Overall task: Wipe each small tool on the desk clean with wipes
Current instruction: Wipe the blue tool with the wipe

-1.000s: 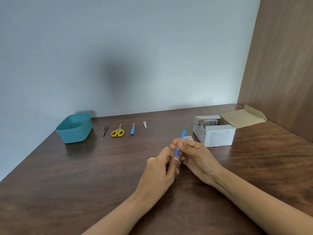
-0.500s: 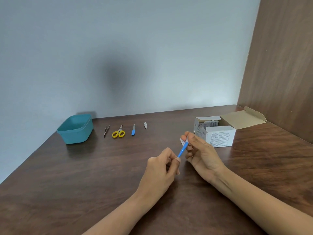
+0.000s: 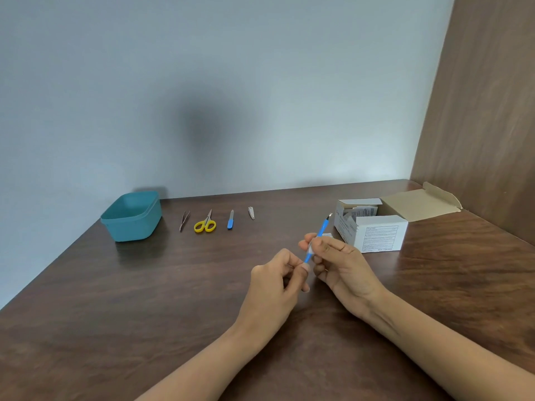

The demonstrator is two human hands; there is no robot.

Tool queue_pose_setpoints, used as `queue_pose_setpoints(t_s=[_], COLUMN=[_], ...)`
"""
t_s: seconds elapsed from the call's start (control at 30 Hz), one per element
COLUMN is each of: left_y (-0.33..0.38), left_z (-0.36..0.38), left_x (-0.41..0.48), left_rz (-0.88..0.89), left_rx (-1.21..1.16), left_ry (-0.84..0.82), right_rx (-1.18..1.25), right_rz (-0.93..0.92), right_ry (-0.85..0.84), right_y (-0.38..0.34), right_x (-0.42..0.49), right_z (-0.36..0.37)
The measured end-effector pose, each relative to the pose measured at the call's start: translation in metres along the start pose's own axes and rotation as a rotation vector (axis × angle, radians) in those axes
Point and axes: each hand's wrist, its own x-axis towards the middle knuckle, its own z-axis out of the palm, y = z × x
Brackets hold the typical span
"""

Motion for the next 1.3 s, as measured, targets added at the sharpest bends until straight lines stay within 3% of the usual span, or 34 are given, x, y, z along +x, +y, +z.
queue_pose_setpoints(t_s=[0.17, 0.47, 0.67, 0.83, 1.0, 1.17, 1.3], left_y=[0.0, 0.0, -0.003, -0.003, -0.008, -0.012, -0.013], left_z=[0.0, -0.002, 0.001, -0.001, -0.009, -0.012, -0.013], left_x=[-0.001, -0.001, 0.002, 0.006, 0.012, 0.013, 0.013], left_rz=[-0.015, -0.011, -0.059, -0.187, -0.322, -0.282, -0.266], left_rx=[0.008, 0.008, -0.03, -0.209, -0.502, -0.627, -0.692], left_ry=[-0.028, 0.01, 0.025, 0.093, 0.012, -0.074, -0.036], right_rx=[0.127, -0.176, -0.177, -0.226, -0.36, -0.455, -0.51], right_rz=[-0.003, -0.059, -0.068, -0.092, -0.084, -0.089, -0.087], right_ry=[0.087, -0.05, -0.045, -0.101, -0.211, -0.281, -0.32], right_y=[-0.004, 0.005, 0.004, 0.0, 0.0, 0.001, 0.001], right_x=[0.003, -0.004, -0.004, -0.005, -0.008, -0.01, -0.011], right_z=[-0.002, 0.003, 0.003, 0.004, 0.005, 0.005, 0.006])
